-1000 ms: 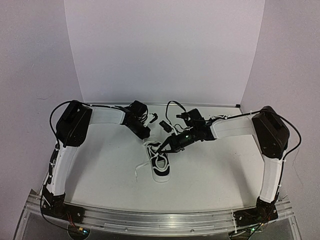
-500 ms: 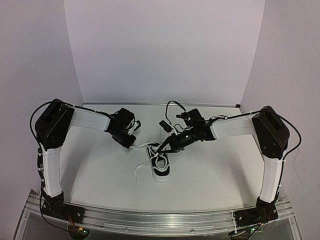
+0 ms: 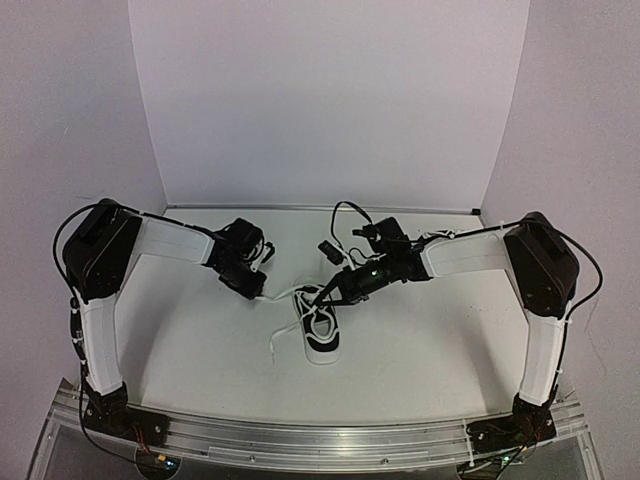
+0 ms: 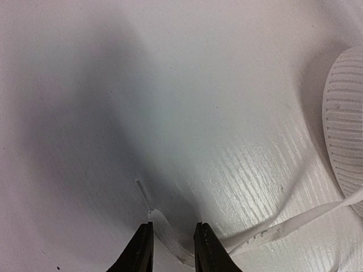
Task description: Tie the shoes
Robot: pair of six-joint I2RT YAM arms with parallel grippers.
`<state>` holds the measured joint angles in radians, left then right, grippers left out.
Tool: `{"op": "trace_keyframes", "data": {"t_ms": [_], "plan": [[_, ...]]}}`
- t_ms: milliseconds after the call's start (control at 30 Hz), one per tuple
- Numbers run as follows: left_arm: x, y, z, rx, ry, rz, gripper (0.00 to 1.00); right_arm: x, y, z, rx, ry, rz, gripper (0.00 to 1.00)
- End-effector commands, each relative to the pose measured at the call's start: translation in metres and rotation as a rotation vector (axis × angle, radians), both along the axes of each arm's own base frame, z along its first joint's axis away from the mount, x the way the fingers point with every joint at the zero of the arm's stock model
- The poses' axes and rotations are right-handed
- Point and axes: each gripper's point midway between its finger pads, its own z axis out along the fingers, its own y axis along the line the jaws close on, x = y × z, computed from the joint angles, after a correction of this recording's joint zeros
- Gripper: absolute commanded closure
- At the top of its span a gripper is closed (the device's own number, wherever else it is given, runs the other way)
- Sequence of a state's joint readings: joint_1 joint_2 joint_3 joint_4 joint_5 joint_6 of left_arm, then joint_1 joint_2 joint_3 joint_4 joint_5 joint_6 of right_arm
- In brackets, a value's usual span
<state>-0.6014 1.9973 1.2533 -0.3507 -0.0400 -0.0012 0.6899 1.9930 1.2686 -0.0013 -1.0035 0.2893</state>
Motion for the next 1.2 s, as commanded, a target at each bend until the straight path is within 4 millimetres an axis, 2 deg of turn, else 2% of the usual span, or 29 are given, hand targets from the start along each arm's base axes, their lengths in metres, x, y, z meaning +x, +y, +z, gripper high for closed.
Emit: {"op": "trace_keyframes", "data": {"t_ms": [0, 67, 133, 233, 333, 533, 667, 767, 833, 900, 1033, 1167], "plan": [[-0.007, -0.004, -0.016, 0.013, 0.077, -0.018, 0.78, 0.003, 0.004, 0.017, 0.036, -0.051, 0.009, 1.0], [-0.01, -0.007, -0.016, 0.0, 0.098, -0.028, 0.87, 0.003, 0.004, 0.018, 0.037, -0.053, 0.01, 1.0], [-0.01, -0.011, -0.008, -0.025, 0.089, -0.037, 0.98, 0.003, 0.005, 0.017, 0.037, -0.053, 0.01, 1.0], [-0.004, -0.021, 0.02, -0.098, 0.025, -0.054, 1.0, 0.004, 0.004, 0.016, 0.034, -0.052, 0.008, 1.0], [0.006, -0.035, 0.068, -0.198, -0.093, -0.076, 1.0, 0.004, 0.004, 0.015, 0.032, -0.052, 0.008, 1.0], [0.018, -0.05, 0.188, -0.367, -0.33, -0.108, 1.0, 0.004, 0.004, 0.015, 0.032, -0.057, 0.006, 1.0], [0.013, -0.047, 0.257, -0.465, -0.451, -0.105, 1.0, 0.005, 0.005, 0.017, 0.034, -0.06, 0.004, 1.0], [0.0, -0.036, 0.291, -0.507, -0.512, -0.091, 1.0, 0.006, 0.006, 0.018, 0.037, -0.063, 0.005, 1.0], [-0.008, -0.027, 0.298, -0.506, -0.524, -0.078, 1.0, 0.005, 0.006, 0.019, 0.038, -0.064, 0.005, 1.0], [-0.017, -0.016, 0.294, -0.482, -0.512, -0.062, 1.0, 0.006, 0.005, 0.021, 0.04, -0.066, 0.005, 1.0], [-0.041, 0.007, 0.284, -0.446, -0.485, -0.03, 1.0, 0.007, 0.005, 0.025, 0.043, -0.077, -0.001, 1.0], [-0.064, 0.033, 0.263, -0.414, -0.453, 0.041, 1.0, 0.01, 0.005, 0.032, 0.049, -0.092, -0.012, 1.0]]}}
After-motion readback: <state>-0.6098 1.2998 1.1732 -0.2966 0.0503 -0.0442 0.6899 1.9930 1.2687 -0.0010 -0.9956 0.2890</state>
